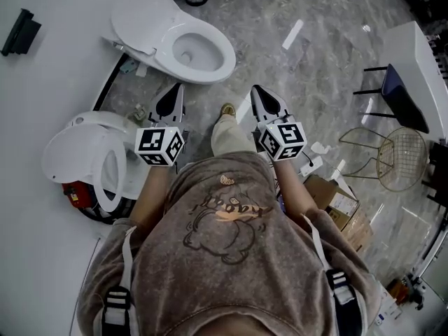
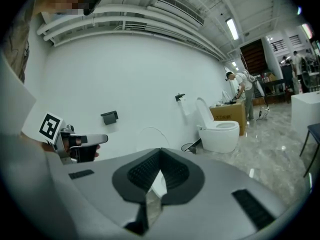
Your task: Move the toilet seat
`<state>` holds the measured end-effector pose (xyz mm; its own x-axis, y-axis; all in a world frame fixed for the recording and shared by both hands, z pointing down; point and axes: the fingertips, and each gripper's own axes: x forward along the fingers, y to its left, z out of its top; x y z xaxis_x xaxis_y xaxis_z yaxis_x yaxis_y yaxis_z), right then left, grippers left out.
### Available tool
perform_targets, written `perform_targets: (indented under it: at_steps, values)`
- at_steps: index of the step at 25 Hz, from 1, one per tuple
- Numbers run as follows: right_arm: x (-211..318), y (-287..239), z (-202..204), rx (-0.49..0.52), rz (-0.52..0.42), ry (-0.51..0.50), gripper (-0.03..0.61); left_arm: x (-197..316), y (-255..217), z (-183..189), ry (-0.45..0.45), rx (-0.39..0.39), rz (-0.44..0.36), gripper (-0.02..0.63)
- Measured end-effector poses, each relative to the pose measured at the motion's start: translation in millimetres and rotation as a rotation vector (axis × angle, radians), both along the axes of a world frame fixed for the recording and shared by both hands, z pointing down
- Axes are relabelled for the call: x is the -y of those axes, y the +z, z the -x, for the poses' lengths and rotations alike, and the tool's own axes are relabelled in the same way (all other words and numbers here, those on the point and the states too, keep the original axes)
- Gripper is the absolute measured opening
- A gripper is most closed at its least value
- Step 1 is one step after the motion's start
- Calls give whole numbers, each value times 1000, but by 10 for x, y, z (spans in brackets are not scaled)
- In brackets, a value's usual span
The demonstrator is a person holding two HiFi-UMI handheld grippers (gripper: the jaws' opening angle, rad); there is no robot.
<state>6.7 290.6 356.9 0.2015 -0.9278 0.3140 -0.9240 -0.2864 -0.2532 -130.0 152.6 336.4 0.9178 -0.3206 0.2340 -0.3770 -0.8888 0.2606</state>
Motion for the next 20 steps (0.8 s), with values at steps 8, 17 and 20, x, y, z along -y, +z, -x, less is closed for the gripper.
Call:
perform_targets:
  at_steps: [8,17,20]
  values:
    - [427,49,-652,33,17,-82,-3,314,40,-508,-82,38,17,9]
    - [963,176,-1110,50,39,-205,-3,751,146,-771,-214,44,26,9]
    - [1098,232,-1181,67,50,-234,-3,865,180,-790,-248,58,27,9]
